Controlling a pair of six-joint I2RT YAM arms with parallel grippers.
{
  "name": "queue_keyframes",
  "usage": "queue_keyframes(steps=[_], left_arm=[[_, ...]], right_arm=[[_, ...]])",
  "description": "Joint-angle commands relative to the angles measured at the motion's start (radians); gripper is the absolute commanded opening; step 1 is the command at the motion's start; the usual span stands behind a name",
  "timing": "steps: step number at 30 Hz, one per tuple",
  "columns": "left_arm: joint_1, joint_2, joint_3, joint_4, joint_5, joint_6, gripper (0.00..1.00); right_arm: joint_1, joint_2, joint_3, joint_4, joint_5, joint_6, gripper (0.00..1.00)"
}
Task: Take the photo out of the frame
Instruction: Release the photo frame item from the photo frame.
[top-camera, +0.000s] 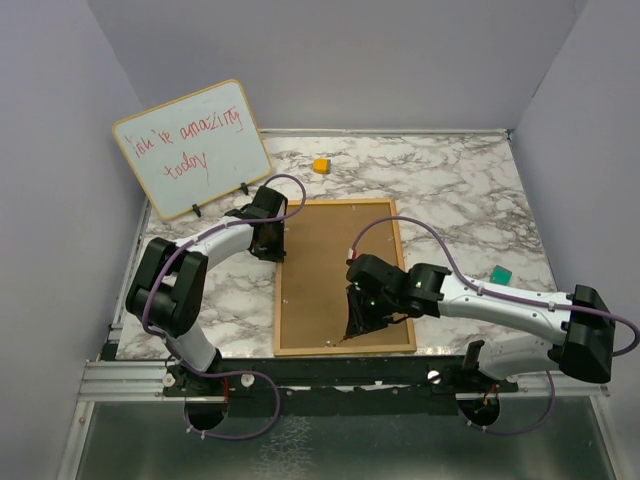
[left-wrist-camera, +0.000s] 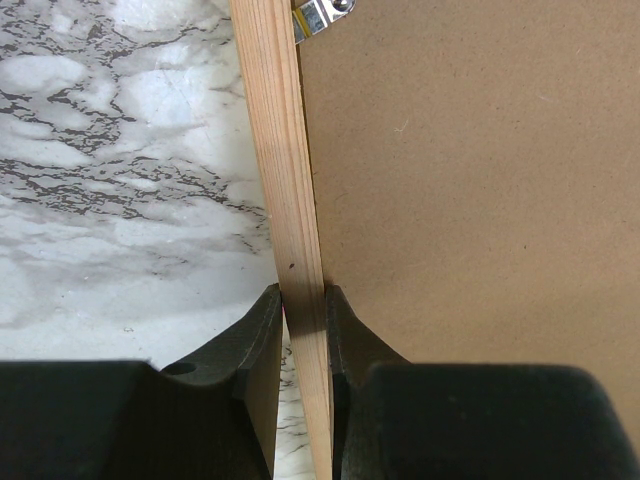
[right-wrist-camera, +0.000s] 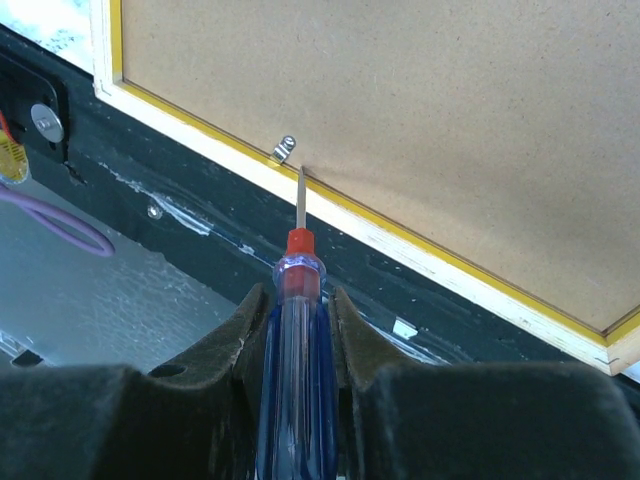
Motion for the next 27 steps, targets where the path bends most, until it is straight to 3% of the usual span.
queue_keyframes(steps=[1, 15, 20, 27], left_arm=[[-0.017, 0.006, -0.016, -0.012, 0.015, 0.027, 0.00], [-0.017, 0.014, -0.013, -0.012, 0.013, 0.029, 0.00], [-0.021, -0.010, -0.021, -0.012, 0.017, 0.043, 0.33], [-0.022, -0.092, -0.054, -0.017, 0.018, 0.025, 0.65]], right_arm=[[0.011, 0.022, 0.022, 0.002, 0.018, -0.016, 0.00], [0.012, 0.030, 0.044, 0.022, 0.035, -0.012, 0.00], [0.012, 0.022, 0.043, 0.010, 0.054, -0.007, 0.00], [0.014, 0.055, 0.068, -0.064, 0.119, 0.028, 0.00]])
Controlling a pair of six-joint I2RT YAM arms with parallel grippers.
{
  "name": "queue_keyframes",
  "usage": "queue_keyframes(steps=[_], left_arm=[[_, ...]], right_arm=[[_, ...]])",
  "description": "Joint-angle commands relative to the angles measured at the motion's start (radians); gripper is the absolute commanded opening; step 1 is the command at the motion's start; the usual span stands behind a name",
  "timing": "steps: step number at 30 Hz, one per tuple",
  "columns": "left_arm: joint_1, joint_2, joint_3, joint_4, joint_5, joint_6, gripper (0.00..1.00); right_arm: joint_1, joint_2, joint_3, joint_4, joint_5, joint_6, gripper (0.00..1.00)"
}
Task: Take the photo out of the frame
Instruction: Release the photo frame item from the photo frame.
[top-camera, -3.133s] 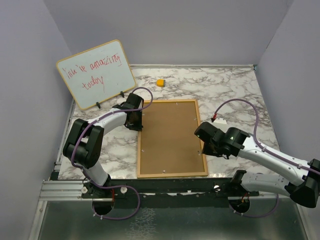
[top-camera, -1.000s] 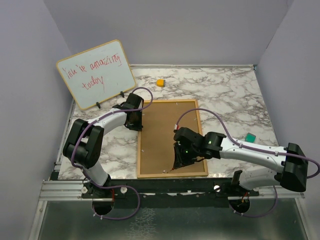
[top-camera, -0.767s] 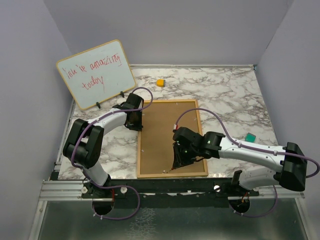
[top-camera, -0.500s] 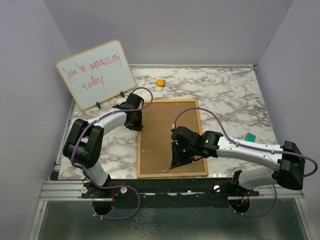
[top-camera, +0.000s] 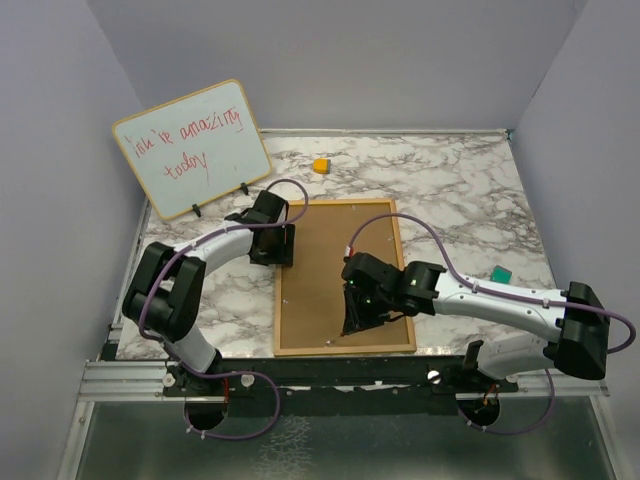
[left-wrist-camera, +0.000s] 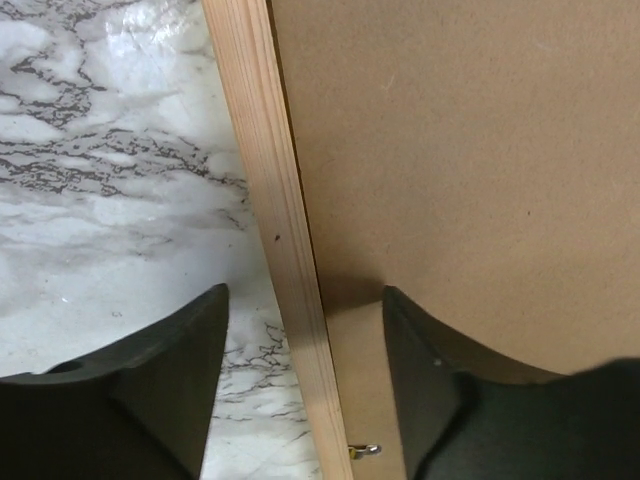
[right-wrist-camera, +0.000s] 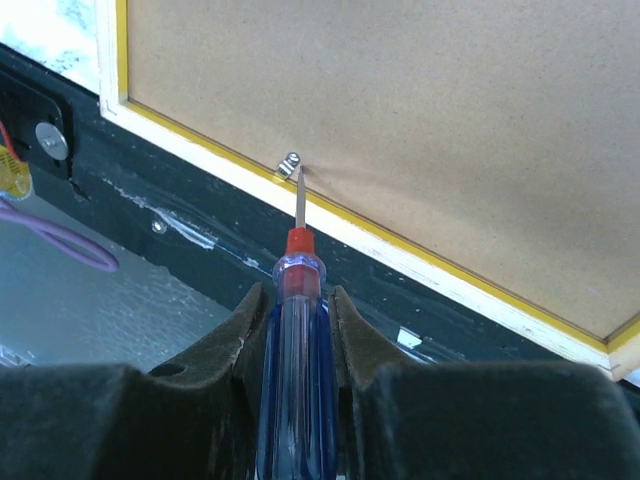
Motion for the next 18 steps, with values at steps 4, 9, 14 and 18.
queue_keyframes(steps=[4, 9, 14, 18], left_arm=[[-0.007, -0.187, -0.095, -0.029, 0.058, -0.082, 0.71], [-0.025, -0.399, -0.165, -0.124, -0.040, -0.222, 0.71], [-0.085, -0.577, -0.246, -0.172, -0.114, -0.410, 0.71], [-0.200, -0.646, -0.327, -0.176, -0.190, -0.548, 0.71]], right_arm=[[0.008, 0.003, 0.042, -0.087, 0.115, 0.018, 0.01], [0.008, -0.035, 0.024, -0.064, 0.115, 0.005, 0.01], [0.009, -0.057, 0.010, -0.044, 0.107, 0.017, 0.00], [0.009, -0.058, 0.012, -0.038, 0.109, 0.015, 0.00]])
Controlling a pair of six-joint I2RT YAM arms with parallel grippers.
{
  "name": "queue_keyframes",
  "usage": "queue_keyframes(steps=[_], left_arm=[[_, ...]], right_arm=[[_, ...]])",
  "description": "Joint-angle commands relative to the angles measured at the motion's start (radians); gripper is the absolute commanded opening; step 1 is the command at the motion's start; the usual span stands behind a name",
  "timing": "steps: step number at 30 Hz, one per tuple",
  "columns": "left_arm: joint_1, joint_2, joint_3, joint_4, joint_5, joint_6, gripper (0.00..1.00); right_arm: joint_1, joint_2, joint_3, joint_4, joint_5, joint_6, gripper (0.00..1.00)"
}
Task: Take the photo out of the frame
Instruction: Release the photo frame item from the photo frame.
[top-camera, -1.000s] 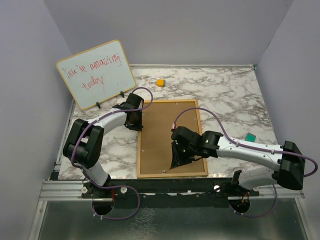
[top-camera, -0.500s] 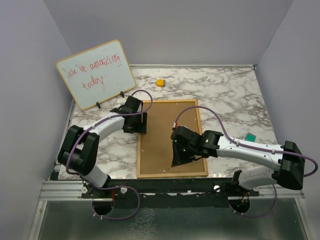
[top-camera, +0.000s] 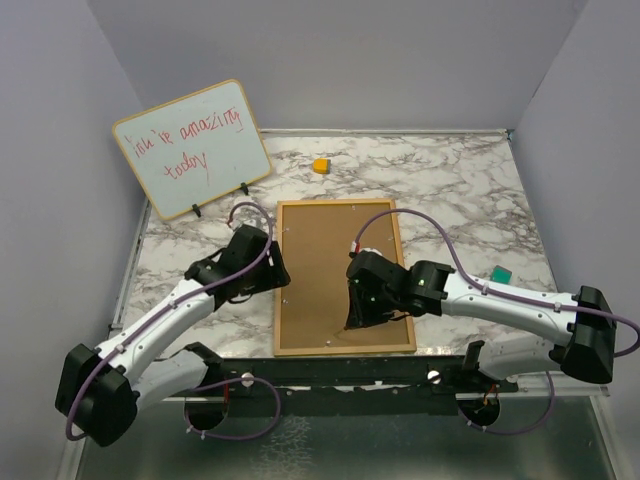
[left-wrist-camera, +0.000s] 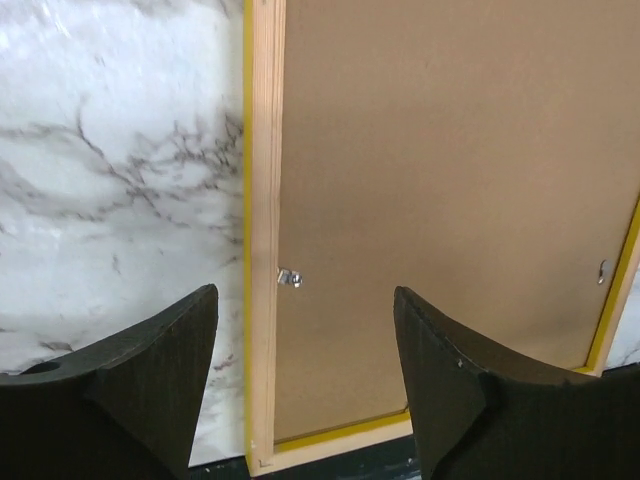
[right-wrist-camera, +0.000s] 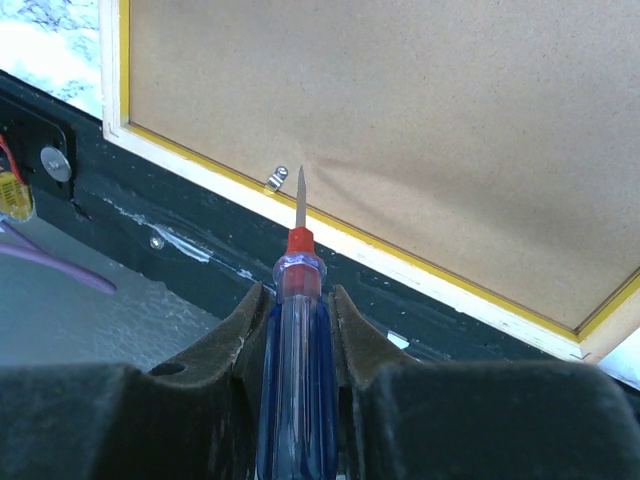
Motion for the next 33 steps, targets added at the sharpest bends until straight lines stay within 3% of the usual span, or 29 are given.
queue_keyframes(steps=[1, 11, 23, 33], left_arm=[[-0.124, -0.052, -0.092, -0.065, -0.133, -0.225, 0.72], [-0.239, -0.090, -0.174, -0.090, -0.209, -0.343, 0.67], [-0.421, -0.076, -0.251, -0.054, -0.300, -0.484, 0.54], [-0.463, -0.050, -0.280, -0.004, -0.319, -0.470, 0.25]], right_arm=[[0.007, -0.016, -0.006, 0.002, 0.032, 0.001, 0.00], [0.007, -0.019, -0.003, -0.017, 0.041, 0.000, 0.00], [0.007, -0.018, -0.004, 0.001, 0.003, -0.001, 0.00], [0.007, -0.102, -0.108, 0.044, -0.067, 0.018, 0.01]])
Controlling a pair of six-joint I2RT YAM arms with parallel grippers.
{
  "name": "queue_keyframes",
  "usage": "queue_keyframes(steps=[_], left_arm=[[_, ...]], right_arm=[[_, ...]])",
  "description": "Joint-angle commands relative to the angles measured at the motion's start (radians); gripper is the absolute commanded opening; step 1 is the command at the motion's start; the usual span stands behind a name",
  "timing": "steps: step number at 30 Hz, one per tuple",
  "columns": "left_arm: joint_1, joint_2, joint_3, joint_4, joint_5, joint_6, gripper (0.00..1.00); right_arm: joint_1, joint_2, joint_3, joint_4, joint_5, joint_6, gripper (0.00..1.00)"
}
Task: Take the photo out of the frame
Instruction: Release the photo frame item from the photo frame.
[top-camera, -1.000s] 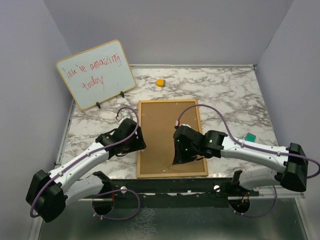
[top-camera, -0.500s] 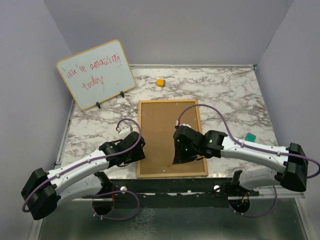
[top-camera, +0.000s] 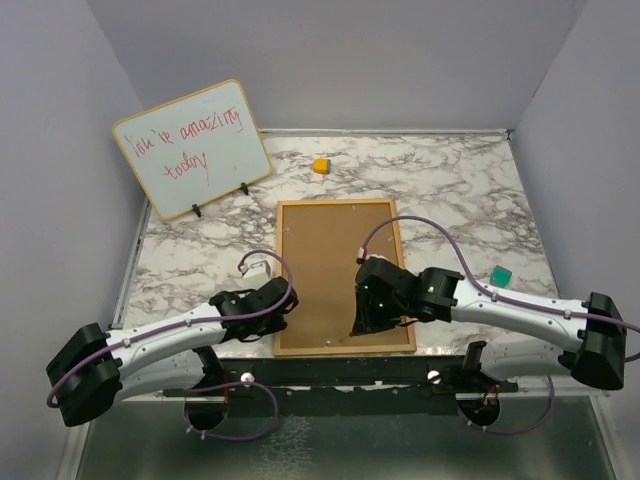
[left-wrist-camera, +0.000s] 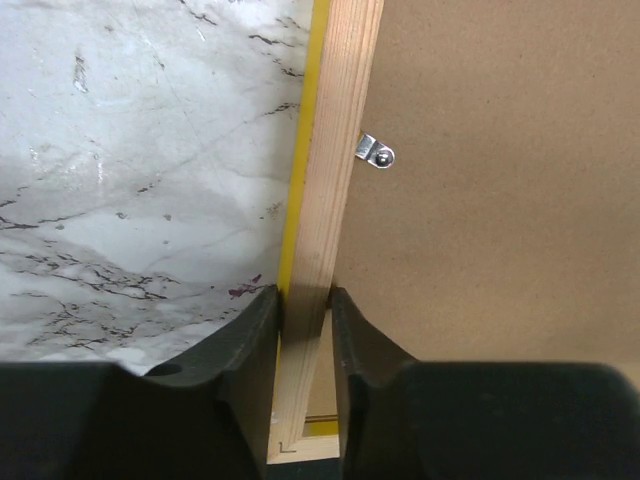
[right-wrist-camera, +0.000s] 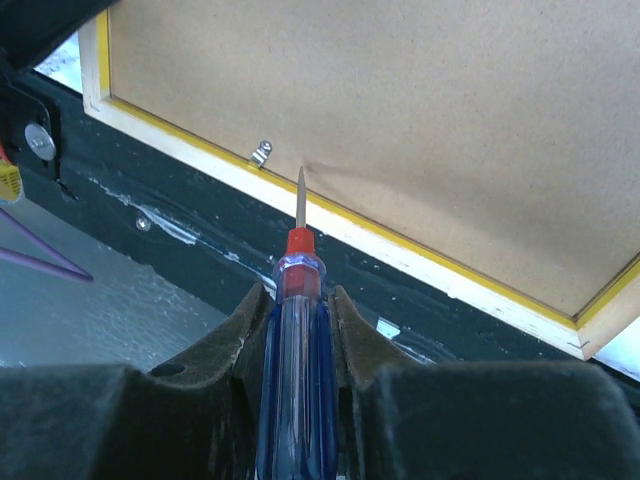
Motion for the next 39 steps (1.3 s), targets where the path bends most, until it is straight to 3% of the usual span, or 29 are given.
queue_keyframes(steps=[1, 3, 8, 23, 31, 39], left_arm=[[-0.015, -0.001, -0.020, 0.037, -0.037, -0.007, 0.22], [-0.020, 0.001, -0.026, 0.063, -0.024, 0.000, 0.14], [-0.024, 0.005, -0.038, 0.181, 0.028, -0.002, 0.10], [-0.025, -0.072, -0.102, 0.175, 0.056, 0.050, 0.08], [-0.025, -0.109, -0.117, 0.156, 0.056, 0.054, 0.38], [-0.025, -0.106, -0.112, 0.154, 0.067, 0.074, 0.41]], right_arm=[[0.006, -0.046, -0.043, 0.024, -0.047, 0.016, 0.01], [0.007, -0.043, -0.053, 0.030, -0.053, 0.024, 0.00], [0.007, -0.026, -0.078, 0.099, -0.068, 0.034, 0.00], [0.007, 0.026, -0.049, 0.078, -0.005, 0.091, 0.00], [0.007, -0.037, -0.026, 0.019, 0.007, 0.085, 0.00], [0.007, -0.036, -0.031, 0.025, -0.026, 0.081, 0.00]])
